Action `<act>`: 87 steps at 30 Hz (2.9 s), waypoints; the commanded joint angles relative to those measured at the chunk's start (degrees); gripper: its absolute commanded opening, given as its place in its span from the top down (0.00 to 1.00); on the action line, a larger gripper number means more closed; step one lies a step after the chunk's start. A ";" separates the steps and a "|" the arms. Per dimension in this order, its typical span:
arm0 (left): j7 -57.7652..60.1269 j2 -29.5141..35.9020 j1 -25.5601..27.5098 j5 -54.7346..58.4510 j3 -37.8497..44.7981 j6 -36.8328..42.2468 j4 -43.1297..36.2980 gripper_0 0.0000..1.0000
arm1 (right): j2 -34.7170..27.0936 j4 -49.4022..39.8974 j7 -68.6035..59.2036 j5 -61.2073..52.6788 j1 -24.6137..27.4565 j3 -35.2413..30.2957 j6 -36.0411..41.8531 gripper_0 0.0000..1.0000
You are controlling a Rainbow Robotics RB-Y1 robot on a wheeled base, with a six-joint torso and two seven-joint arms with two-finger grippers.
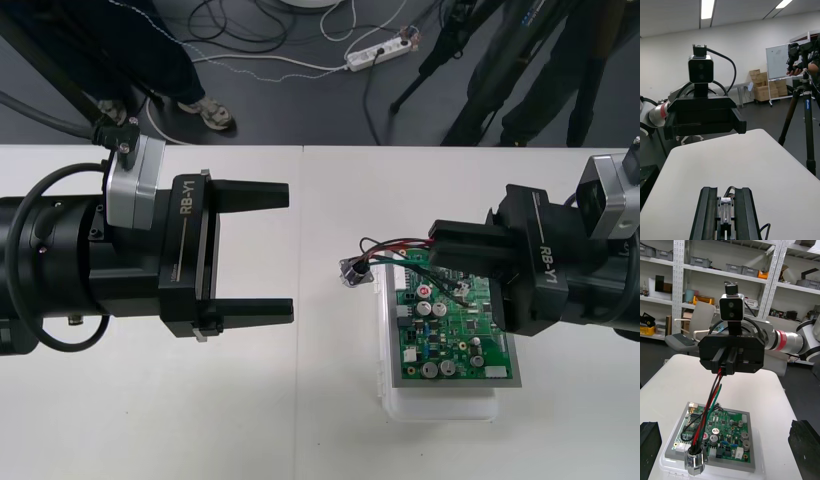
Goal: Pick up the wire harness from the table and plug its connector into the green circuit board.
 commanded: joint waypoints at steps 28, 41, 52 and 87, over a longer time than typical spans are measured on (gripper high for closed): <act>2.96 -5.52 -12.10 0.46 -5.99 -5.41 9.90 0.00 | 5.98 -11.37 4.59 9.39 2.69 -5.27 0.29 1.00; -0.56 -9.56 -15.88 -3.49 -6.78 -8.31 12.36 0.00 | 7.30 -9.43 2.92 9.92 2.69 -3.60 -3.40 1.00; -6.53 -10.35 -16.84 -3.23 -10.47 -8.31 12.36 0.00 | 7.56 -9.08 -1.57 8.95 2.69 -2.89 -4.37 1.00; -9.35 -12.99 -17.37 -2.00 -13.46 -8.22 12.36 0.00 | 7.91 -9.17 -1.39 8.60 2.52 -2.63 -4.19 1.00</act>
